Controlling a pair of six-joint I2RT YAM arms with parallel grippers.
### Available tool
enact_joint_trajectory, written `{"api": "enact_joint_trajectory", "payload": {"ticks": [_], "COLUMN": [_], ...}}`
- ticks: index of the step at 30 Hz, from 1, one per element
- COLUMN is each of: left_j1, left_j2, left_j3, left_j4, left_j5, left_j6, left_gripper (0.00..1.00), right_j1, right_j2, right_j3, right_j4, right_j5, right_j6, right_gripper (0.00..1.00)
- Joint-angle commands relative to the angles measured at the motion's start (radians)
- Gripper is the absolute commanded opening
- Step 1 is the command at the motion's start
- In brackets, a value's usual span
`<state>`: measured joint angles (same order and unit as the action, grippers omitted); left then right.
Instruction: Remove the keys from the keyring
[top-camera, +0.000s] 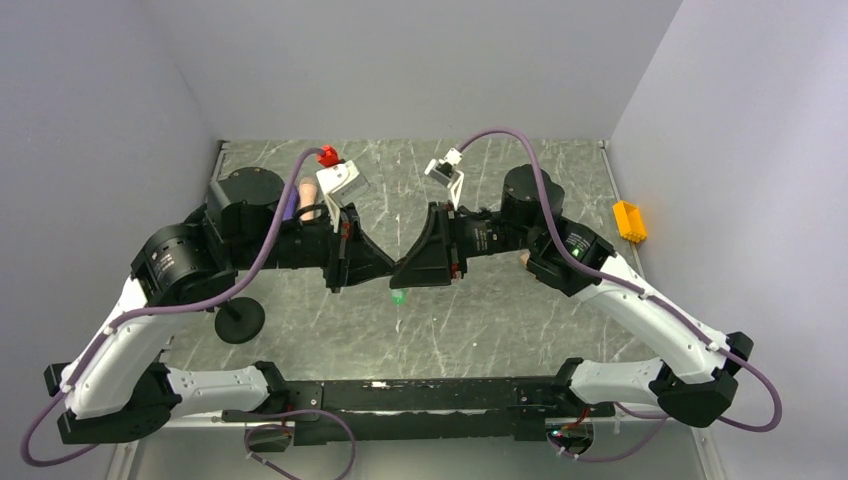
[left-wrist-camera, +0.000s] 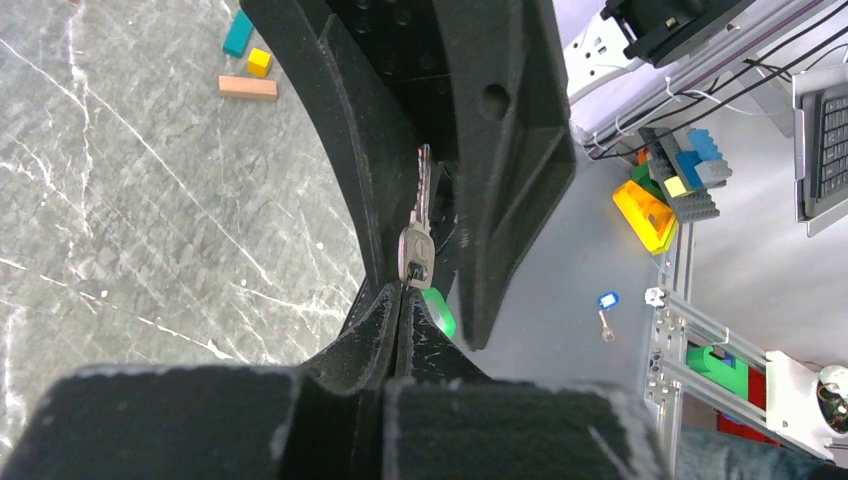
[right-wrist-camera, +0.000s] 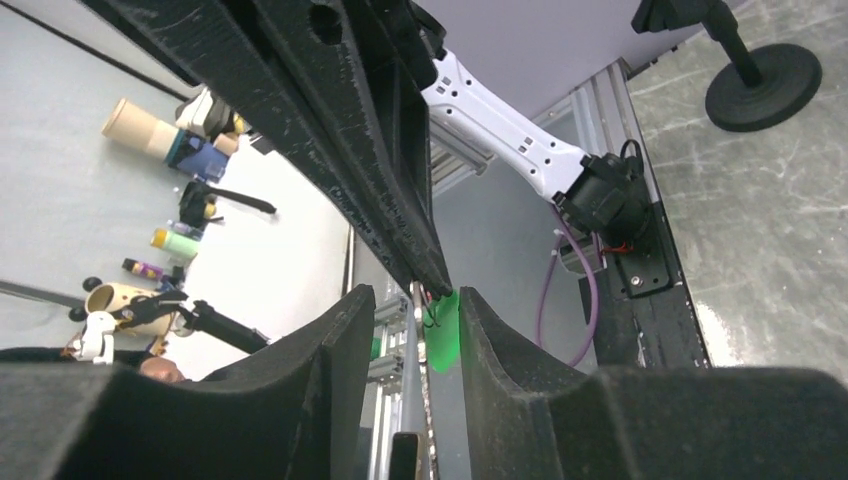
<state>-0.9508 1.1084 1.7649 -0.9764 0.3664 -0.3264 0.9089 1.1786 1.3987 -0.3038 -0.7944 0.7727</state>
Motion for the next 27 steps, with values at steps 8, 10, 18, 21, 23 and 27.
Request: {"api": "enact_joint_trajectory", "payload": {"ticks": [8, 10, 18, 21, 23, 27], "left_j1": [-0.003, -0.004, -0.003, -0.003, -0.003, -0.003], "left_j2": [-0.045, -0.048, -0.053, -0.051, -0.05, -0.042], "left_j3": [0.045, 0.048, 0.039, 0.036, 0.035, 0.036], "left_j4": [0.028, 0.032, 0.052, 0.055, 0.059, 0.059], "left_j5": [-0.016, -0.014, 0.003, 0.006, 0.007, 0.011], "left_j6": [-0.043, -0.045, -0.06, -0.063, -0.065, -0.063], "left_gripper": [0.0, 0.0, 0.0, 0.0, 0.0, 0.0], "right_j1": [-0.067, -0.09, -0.095, -0.096, -0.094, -0.094], "right_j2": [-0.103, -0.106, -0.069, -0.066, -0.062, -0.052], "right_j3": [-0.069, -0.073, -0.025, -0.02, -0.013, 0.003], "right_j4": [0.294, 0.299, 0.205, 0.205, 0.193, 0.158], "right_j5": [-0.046, -0.058, -0.061, -0.06, -0.06, -0.057], "right_j6": [0.145, 0.163, 0.108, 0.106, 0.099, 0.08], "right_gripper": [0.65, 0.65, 0.57, 0.55, 0.5, 0.4]}}
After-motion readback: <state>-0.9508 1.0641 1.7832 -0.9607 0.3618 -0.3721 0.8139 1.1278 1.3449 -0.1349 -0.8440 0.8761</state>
